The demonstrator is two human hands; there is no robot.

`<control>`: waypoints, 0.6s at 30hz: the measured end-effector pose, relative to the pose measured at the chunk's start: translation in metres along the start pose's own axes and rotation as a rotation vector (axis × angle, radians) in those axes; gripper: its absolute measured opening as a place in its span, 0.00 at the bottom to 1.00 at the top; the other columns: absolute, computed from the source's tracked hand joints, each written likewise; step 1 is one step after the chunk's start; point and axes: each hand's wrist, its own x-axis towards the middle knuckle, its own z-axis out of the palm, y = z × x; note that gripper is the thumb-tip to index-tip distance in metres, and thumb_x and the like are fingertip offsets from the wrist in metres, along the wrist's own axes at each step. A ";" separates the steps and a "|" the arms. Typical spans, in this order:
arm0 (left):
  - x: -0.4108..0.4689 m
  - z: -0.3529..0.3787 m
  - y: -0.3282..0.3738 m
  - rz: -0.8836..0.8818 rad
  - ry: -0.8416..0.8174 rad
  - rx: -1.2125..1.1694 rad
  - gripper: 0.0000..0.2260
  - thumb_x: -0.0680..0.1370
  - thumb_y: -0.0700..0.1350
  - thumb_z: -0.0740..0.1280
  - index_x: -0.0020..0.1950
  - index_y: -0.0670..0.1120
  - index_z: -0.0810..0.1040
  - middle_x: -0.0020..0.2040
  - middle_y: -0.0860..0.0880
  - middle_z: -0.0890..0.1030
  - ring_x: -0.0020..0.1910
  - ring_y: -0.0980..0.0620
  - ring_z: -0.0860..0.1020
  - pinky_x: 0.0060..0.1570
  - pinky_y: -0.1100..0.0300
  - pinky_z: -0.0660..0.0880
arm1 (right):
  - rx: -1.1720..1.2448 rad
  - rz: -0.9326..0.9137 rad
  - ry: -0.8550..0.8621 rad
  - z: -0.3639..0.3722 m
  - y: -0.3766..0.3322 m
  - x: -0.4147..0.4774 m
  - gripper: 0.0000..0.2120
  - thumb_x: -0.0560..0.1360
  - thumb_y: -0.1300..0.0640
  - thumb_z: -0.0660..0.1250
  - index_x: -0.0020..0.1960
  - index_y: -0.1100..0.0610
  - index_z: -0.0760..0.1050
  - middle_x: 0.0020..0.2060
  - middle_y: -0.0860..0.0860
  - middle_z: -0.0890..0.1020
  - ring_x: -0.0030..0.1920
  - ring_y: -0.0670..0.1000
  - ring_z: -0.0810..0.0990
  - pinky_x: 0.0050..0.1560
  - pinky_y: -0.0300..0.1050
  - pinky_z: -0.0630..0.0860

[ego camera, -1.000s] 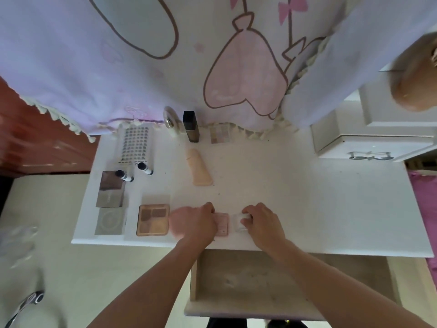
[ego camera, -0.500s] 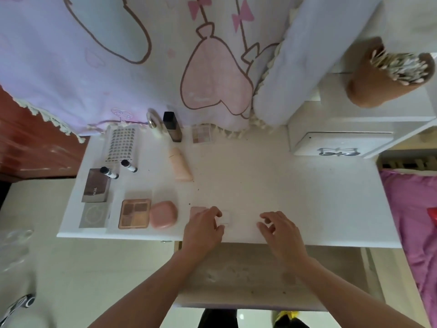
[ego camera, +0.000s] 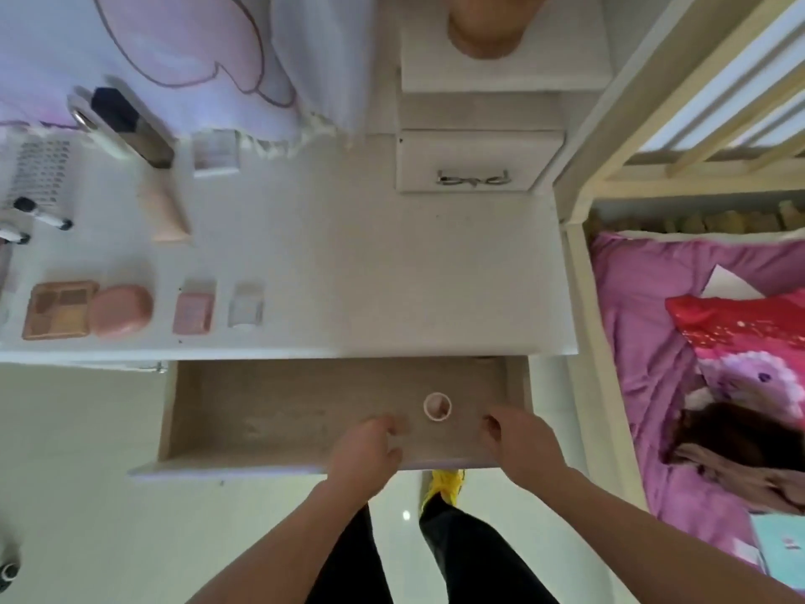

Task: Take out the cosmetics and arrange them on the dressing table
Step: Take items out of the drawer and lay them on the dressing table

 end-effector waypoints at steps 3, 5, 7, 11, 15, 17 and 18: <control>0.015 0.030 0.014 -0.047 -0.020 0.014 0.14 0.75 0.44 0.65 0.60 0.50 0.76 0.56 0.50 0.76 0.52 0.49 0.77 0.47 0.59 0.72 | -0.131 -0.048 -0.041 0.003 0.021 0.021 0.10 0.81 0.52 0.59 0.57 0.55 0.74 0.51 0.52 0.78 0.51 0.56 0.79 0.44 0.47 0.70; 0.030 0.047 0.016 -0.071 -0.041 0.016 0.13 0.75 0.43 0.64 0.60 0.47 0.75 0.56 0.48 0.75 0.51 0.47 0.77 0.47 0.57 0.74 | -0.190 -0.074 -0.046 0.006 0.028 0.040 0.10 0.80 0.56 0.60 0.58 0.58 0.72 0.54 0.54 0.75 0.54 0.58 0.77 0.45 0.48 0.72; 0.046 0.061 0.015 -0.083 -0.057 0.030 0.14 0.75 0.42 0.65 0.60 0.45 0.75 0.56 0.46 0.74 0.51 0.45 0.77 0.48 0.55 0.75 | -0.221 -0.094 -0.040 0.012 0.033 0.062 0.16 0.78 0.59 0.60 0.65 0.57 0.70 0.62 0.55 0.72 0.61 0.59 0.74 0.49 0.51 0.75; 0.074 0.072 0.017 -0.034 -0.005 0.066 0.17 0.75 0.43 0.66 0.64 0.44 0.72 0.60 0.44 0.72 0.54 0.41 0.77 0.52 0.51 0.75 | -0.375 -0.117 -0.008 0.015 0.031 0.105 0.21 0.79 0.63 0.58 0.71 0.57 0.67 0.64 0.58 0.74 0.62 0.62 0.73 0.56 0.52 0.73; 0.088 0.082 0.018 0.035 0.016 0.136 0.22 0.75 0.44 0.66 0.69 0.46 0.68 0.62 0.42 0.71 0.58 0.39 0.74 0.52 0.50 0.72 | -0.256 -0.071 0.078 0.020 0.027 0.125 0.15 0.80 0.60 0.54 0.65 0.56 0.72 0.62 0.57 0.77 0.63 0.62 0.72 0.61 0.51 0.69; 0.093 0.088 0.017 0.047 -0.010 0.155 0.25 0.76 0.46 0.66 0.72 0.51 0.66 0.63 0.43 0.70 0.59 0.40 0.74 0.52 0.50 0.72 | -0.119 -0.065 0.097 0.025 0.027 0.128 0.16 0.82 0.58 0.53 0.68 0.53 0.70 0.65 0.53 0.75 0.66 0.59 0.69 0.65 0.48 0.64; 0.095 0.090 0.017 0.062 -0.017 0.178 0.26 0.76 0.46 0.66 0.73 0.53 0.64 0.63 0.43 0.69 0.60 0.41 0.73 0.52 0.50 0.73 | -0.082 -0.080 0.084 0.028 0.029 0.130 0.17 0.83 0.57 0.52 0.69 0.52 0.69 0.65 0.50 0.74 0.68 0.57 0.68 0.65 0.45 0.62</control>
